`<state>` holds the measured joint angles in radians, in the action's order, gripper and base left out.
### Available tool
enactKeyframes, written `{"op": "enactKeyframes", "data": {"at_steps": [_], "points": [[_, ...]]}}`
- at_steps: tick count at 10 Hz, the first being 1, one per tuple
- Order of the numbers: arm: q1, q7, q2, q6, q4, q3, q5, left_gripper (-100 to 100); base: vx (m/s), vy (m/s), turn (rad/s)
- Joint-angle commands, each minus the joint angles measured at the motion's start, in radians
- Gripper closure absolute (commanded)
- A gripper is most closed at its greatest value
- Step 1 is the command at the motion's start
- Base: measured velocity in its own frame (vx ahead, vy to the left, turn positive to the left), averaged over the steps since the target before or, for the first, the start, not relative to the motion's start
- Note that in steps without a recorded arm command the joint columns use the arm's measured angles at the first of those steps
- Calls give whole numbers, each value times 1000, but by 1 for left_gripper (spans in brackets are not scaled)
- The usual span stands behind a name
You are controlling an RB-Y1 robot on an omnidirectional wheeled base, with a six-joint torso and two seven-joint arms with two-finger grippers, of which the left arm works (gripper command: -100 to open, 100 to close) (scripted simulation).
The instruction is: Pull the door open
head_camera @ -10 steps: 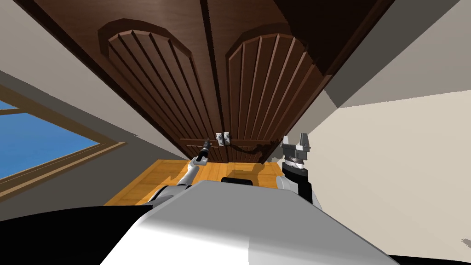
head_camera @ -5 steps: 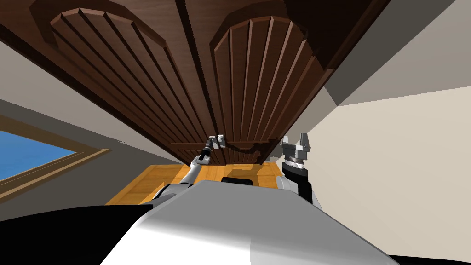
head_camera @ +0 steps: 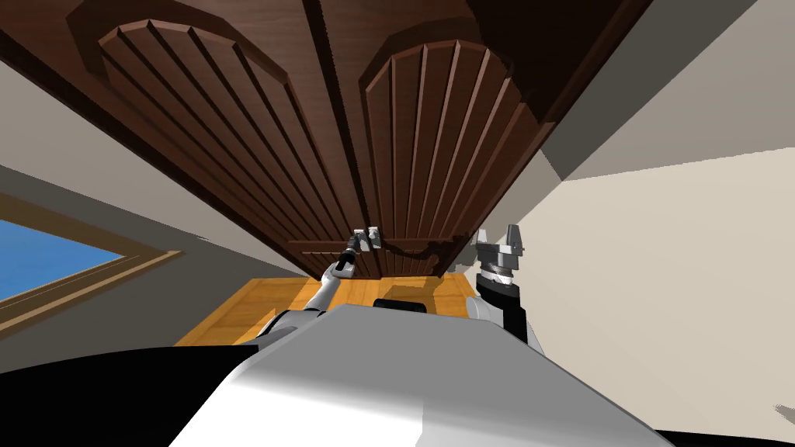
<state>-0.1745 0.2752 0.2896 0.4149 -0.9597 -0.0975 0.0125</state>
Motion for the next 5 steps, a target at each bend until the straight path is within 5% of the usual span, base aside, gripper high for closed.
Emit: {"op": "enactKeyframes", "data": {"at_steps": [1,4,5], "points": [[16,2,16,-3,7,-13,-3,100,-102,39,79],[24,4,25,-4,10,-19,-5,100,-138,64,84],[37,11,23,-17,-26,-8,-2,-100,-186,88,-7]]}}
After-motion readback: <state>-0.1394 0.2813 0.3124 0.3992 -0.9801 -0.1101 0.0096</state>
